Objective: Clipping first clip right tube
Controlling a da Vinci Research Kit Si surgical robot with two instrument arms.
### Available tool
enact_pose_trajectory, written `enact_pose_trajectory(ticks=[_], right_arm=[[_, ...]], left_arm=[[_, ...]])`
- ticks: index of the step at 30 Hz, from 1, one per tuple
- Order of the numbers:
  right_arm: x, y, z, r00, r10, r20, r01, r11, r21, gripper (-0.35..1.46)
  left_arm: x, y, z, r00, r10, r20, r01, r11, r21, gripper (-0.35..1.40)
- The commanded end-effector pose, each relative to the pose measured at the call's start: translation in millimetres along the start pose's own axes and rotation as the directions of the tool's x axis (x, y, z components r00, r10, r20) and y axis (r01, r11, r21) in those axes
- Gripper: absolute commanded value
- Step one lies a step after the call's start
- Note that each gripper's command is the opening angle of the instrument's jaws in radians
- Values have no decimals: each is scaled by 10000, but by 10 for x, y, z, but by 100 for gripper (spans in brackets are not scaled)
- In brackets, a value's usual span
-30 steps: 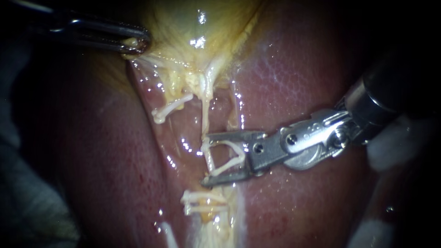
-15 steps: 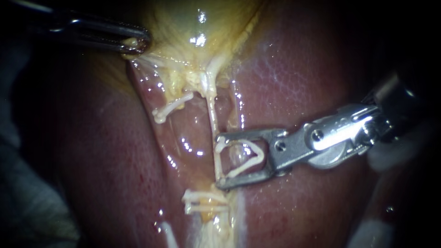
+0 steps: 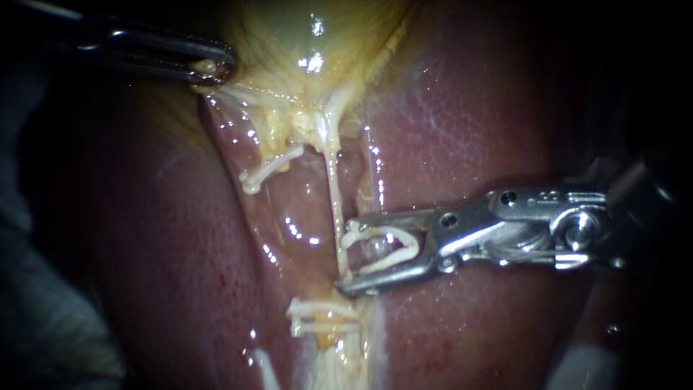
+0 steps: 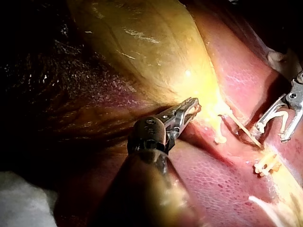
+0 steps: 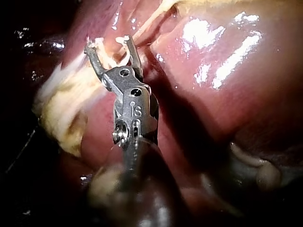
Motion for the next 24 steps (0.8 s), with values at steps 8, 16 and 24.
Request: enact_pose_trajectory(ticks=[8, 16, 24], right_arm=[[-3, 10, -3, 9890, 1477, -121, -1463, 9861, 791, 50], [-15, 20, -1, 9849, 1726, -92, -1714, 9820, 798, 50], [-34, 41, 6, 9853, 1705, -121, -1695, 9835, 631, 49]], left_arm=[[0, 0, 0, 10000, 3, 1, -3, 10000, -6, -35], [0, 0, 0, 10000, 4, 2, -4, 10000, -8, -35], [0, 0, -1, 10000, 4, 3, -4, 10000, -9, -35]])
